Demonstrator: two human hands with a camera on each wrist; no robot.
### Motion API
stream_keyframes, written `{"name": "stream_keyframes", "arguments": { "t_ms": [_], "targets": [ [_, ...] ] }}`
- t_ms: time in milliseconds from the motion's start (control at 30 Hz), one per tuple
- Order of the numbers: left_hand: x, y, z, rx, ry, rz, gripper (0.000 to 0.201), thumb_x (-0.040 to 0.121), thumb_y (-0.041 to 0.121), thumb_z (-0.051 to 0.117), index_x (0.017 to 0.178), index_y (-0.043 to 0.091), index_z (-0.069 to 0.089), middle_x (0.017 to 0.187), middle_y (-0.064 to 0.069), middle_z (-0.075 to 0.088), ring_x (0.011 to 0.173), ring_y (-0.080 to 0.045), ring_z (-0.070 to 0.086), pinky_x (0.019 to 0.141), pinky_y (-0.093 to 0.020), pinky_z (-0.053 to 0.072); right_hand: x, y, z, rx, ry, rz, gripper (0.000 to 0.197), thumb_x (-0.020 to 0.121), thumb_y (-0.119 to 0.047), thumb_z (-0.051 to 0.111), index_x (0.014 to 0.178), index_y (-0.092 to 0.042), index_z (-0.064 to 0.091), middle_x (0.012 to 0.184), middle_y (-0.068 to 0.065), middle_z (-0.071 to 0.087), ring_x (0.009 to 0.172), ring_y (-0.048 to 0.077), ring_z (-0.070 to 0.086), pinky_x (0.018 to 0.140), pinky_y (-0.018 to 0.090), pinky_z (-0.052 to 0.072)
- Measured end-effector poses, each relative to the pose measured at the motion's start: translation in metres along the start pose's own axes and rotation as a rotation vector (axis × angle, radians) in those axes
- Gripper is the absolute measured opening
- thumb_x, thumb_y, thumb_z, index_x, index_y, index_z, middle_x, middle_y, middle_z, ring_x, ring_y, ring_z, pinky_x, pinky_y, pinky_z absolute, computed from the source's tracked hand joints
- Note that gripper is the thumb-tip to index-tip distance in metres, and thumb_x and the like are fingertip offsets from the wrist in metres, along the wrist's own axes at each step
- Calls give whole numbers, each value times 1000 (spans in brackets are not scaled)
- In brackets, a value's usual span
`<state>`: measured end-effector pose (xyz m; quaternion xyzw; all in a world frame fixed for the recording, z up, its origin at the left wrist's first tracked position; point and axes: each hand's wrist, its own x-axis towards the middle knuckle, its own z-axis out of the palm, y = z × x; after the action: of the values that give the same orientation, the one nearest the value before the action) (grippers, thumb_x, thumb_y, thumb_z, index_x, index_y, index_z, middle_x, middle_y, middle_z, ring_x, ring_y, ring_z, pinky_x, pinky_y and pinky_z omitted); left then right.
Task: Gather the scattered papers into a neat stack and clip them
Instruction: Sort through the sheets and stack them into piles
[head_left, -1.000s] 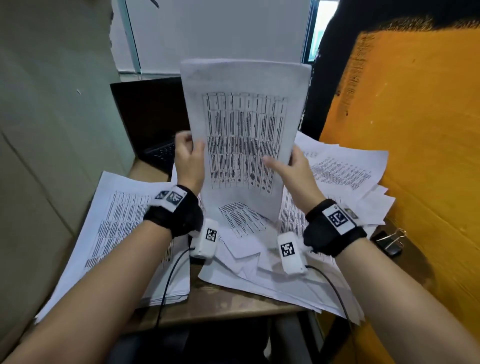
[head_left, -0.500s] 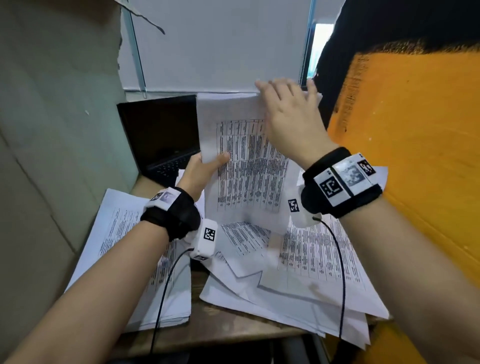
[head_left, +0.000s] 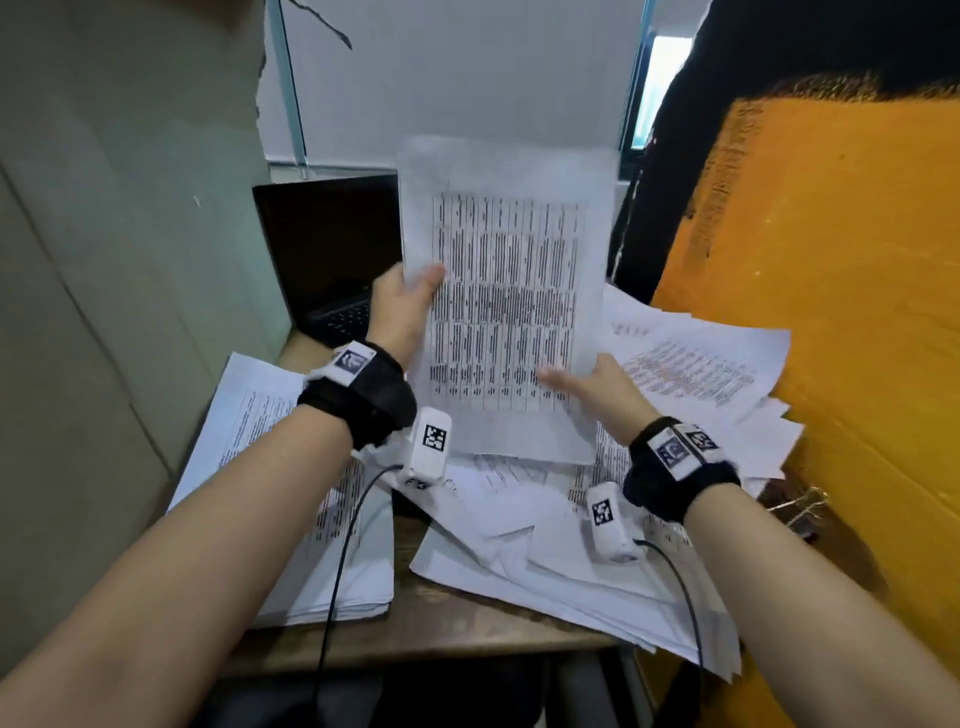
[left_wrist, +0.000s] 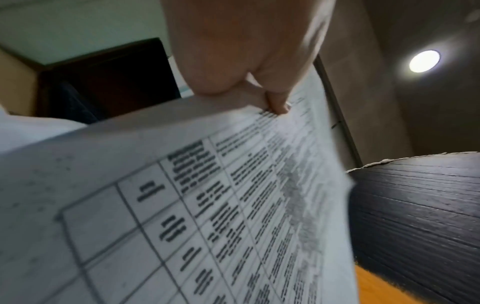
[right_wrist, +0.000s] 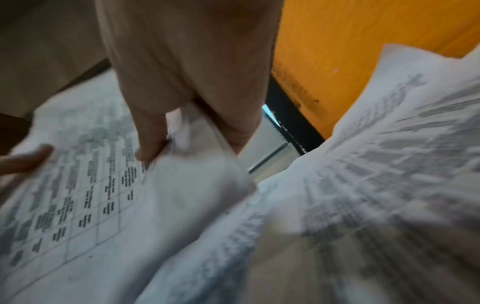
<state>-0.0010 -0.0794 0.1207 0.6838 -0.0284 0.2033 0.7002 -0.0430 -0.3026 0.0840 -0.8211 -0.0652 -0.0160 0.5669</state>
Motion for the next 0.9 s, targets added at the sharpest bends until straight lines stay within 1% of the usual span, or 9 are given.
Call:
{"name": "stream_keyframes", "arguments": {
  "t_ms": [100,200,300,367,433,567,633,700,900],
  "targets": [
    [15,14,-12,17,99,49,26,86,12,60,111,11,56,99,-3,67,89,-15,65,81,-25,56,0,-12,23,116,64,-57,21,89,-17,70,80,0,60,72,2,60,62,10,58,61,21,45],
    [30,42,-43,42,183,1,41,84,7,58,122,12,44,91,2,58,76,-7,57,65,-14,49,-1,-17,49,83,-42,45,27,91,-21,67,73,-8,52,63,6,46,54,14,46,55,22,35],
    [42,77,-80,-87,194,-21,22,90,5,48,107,18,45,85,2,60,69,-9,60,61,-19,46,-11,-26,78,97,-202,136,20,94,-21,63,93,-1,62,77,16,55,60,22,51,52,25,42],
    [37,97,-93,-199,119,-57,16,94,7,42,99,20,50,92,2,67,79,-11,70,70,-20,55,-15,-29,100,146,-286,219,25,95,-17,62,103,7,64,83,16,62,56,21,58,49,21,49],
    [30,104,-96,-264,31,-95,15,95,9,43,97,20,53,91,3,73,89,-12,72,82,-23,57,-18,-30,127,169,-335,289,18,95,-13,61,90,5,60,79,13,63,54,17,59,48,19,50],
    [23,81,-88,-256,-99,-269,15,97,14,41,95,21,55,80,6,76,81,-11,73,85,-25,54,-22,-23,166,143,-364,345,14,93,-10,63,88,2,57,93,19,67,73,26,62,77,40,57],
    [20,62,-82,-240,-122,-349,16,97,14,40,96,21,55,78,6,76,76,-11,74,81,-25,54,-27,-23,176,91,-380,342,14,91,-9,64,85,1,57,84,17,66,63,21,60,62,30,58],
    [18,45,-73,-234,-128,-407,17,98,13,39,96,21,54,74,5,75,71,-10,73,76,-24,54,-30,-23,182,-7,-410,316,18,89,-12,67,79,-4,55,70,11,58,46,14,53,41,19,44],
    [12,7,-49,-245,-152,-536,19,99,12,37,92,18,54,68,5,74,81,-15,68,78,-25,50,-33,-22,174,51,-696,343,8,94,-10,60,95,-3,56,65,8,56,37,10,52,38,19,46]
  ]
}}
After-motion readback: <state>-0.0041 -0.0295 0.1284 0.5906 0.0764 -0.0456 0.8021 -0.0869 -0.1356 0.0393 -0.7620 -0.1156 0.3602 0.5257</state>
